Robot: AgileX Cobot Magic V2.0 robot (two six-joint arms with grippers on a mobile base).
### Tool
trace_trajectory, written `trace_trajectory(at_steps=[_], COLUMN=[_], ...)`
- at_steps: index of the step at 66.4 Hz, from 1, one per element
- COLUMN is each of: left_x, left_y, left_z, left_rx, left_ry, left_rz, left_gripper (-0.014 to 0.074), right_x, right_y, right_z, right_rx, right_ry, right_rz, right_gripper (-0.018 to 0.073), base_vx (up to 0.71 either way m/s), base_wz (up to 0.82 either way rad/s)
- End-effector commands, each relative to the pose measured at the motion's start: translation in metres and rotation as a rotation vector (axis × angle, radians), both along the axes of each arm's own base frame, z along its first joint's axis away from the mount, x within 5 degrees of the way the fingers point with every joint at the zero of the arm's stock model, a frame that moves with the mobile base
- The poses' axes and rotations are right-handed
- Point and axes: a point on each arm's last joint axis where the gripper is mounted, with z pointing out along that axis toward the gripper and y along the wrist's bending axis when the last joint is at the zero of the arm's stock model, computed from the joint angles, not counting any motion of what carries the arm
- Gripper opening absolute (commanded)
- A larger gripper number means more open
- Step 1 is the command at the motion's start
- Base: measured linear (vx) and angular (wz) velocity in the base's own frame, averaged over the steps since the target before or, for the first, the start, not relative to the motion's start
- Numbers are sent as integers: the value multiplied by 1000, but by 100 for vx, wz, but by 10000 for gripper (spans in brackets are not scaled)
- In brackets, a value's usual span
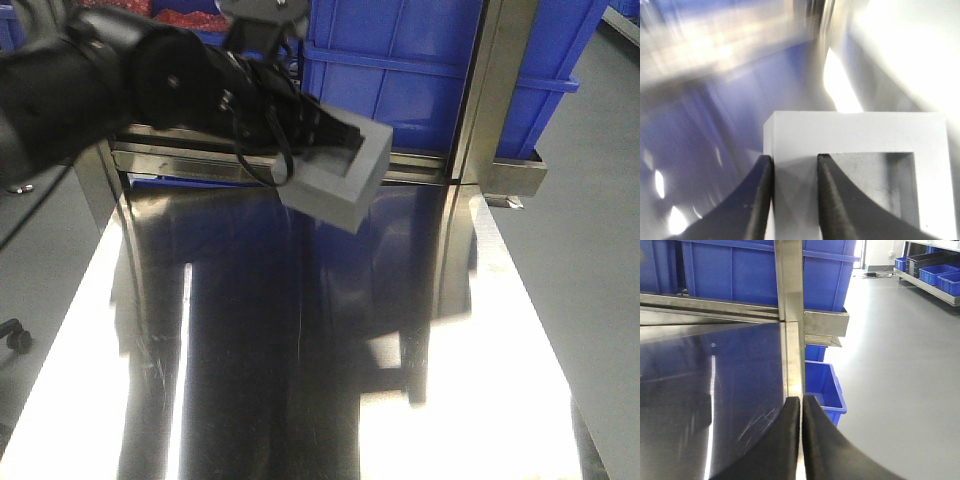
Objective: Sort gray base to blue bin
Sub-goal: 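Lift the gray block with the left gripper and pull it toward the robot, then hold the gray block in the left gripper while the base backs away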
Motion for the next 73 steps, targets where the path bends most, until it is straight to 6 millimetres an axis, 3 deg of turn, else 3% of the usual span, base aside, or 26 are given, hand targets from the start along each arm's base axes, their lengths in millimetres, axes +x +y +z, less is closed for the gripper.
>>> trace_trajectory(at_steps=[1,13,34,55,73], left_x=[-25,-61,-152,-224,-282], left_y=[16,41,98,145,182], left_z=[64,79,71,50,19], left_rx=[-106,-124,-206,-260,-325], left_ry=[-206,-302,-427,-496,-599], left_rz=[-1,-2,-10,-5,-4], left_gripper=[-6,-6,-6,-6,-6], right_x=[2,2,2,2,2], right_y=[0,0,0,0,0], right_z=[5,5,5,5,5], right_rx=[-18,-18,-18,-18,-18], right_ry=[-52,-52,-52,-52,-52], right_rz=[-2,-2,-2,-2,-2], right_gripper=[-5,-5,-5,-5,-5], base_vx=[0,0,0,0,0], base_wz=[0,0,0,0,0])
